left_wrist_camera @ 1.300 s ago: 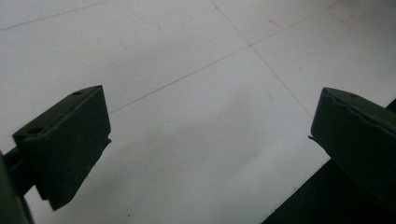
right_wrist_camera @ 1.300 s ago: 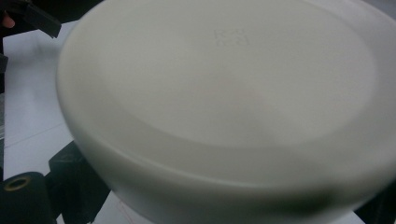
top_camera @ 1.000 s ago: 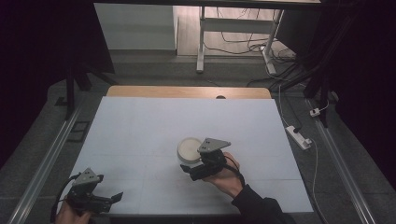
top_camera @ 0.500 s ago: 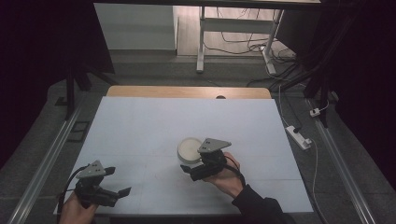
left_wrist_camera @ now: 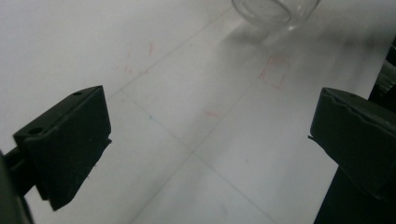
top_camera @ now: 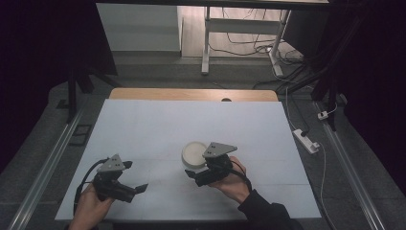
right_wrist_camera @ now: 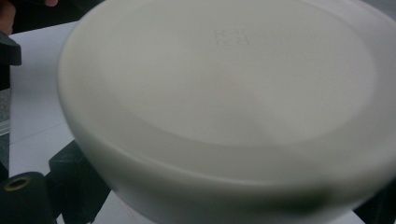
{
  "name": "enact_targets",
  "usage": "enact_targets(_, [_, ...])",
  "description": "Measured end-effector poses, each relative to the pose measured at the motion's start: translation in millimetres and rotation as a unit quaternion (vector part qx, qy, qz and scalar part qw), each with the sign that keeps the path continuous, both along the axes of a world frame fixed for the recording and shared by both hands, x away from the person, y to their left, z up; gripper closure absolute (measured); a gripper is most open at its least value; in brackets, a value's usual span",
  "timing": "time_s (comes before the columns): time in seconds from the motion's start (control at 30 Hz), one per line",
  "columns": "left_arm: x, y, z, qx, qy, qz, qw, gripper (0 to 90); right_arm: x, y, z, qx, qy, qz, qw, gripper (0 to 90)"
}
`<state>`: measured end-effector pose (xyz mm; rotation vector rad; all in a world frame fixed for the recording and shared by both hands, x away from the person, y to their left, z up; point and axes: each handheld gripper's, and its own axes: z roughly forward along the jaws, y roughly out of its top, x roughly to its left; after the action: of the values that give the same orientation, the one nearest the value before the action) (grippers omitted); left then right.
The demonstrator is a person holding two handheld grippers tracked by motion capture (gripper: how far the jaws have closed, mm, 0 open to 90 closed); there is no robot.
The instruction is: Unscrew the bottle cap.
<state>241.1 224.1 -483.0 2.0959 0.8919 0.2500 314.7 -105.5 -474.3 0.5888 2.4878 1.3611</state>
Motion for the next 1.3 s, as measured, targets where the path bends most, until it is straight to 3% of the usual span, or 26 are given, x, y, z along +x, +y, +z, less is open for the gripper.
enact_targets(0.13, [9.0,-5.9,6.5,-0.008,-0.006,-0.008,0.9999,0.0,-0.4,0.3,-0.1,-0.001,-0.001,0.002,1.0000,6.5])
enact_targets(0.33, [21.2,-18.8,16.2,0.009,-0.016,-0.027,0.9995,0.0,-0.7,0.4,-0.1,-0.001,-0.002,0.003,1.0000,6.5])
enact_targets(0.53, [33.2,-35.2,26.2,0.011,-0.022,-0.044,0.9987,0.0,-0.9,0.8,-0.7,-0.001,-0.001,0.005,1.0000,6.5])
enact_targets(0.8, [47.5,-54.2,40.9,0.006,-0.042,-0.077,0.9962,0.0,-2.1,1.6,-1.2,-0.001,0.000,0.013,0.9999,6.5])
enact_targets(0.93, [54.2,-63.2,44.9,0.003,-0.049,-0.107,0.9931,0.0,-2.8,2.5,-1.7,-0.001,0.001,0.016,0.9999,6.5])
enact_targets(1.13, [64.1,-77.9,46.3,0.007,-0.047,-0.172,0.9839,0.0,-3.4,3.2,-2.6,-0.001,0.004,0.029,0.9996,6.5])
enact_targets(1.2, [65.4,-80.4,46.2,0.008,-0.047,-0.179,0.9826,0.0,-4.1,4.0,-3.2,-0.001,0.006,0.035,0.9994,6.5])
enact_targets(1.23, [68.1,-85.4,46.1,0.009,-0.047,-0.195,0.9795,0.0,-4.4,4.5,-3.6,-0.001,0.005,0.038,0.9992,6.5])
enact_targets(1.3, [70.3,-90.7,45.4,0.010,-0.047,-0.208,0.9768,0.0,-5.3,5.7,-4.3,-0.001,0.006,0.045,0.9990,6.5])
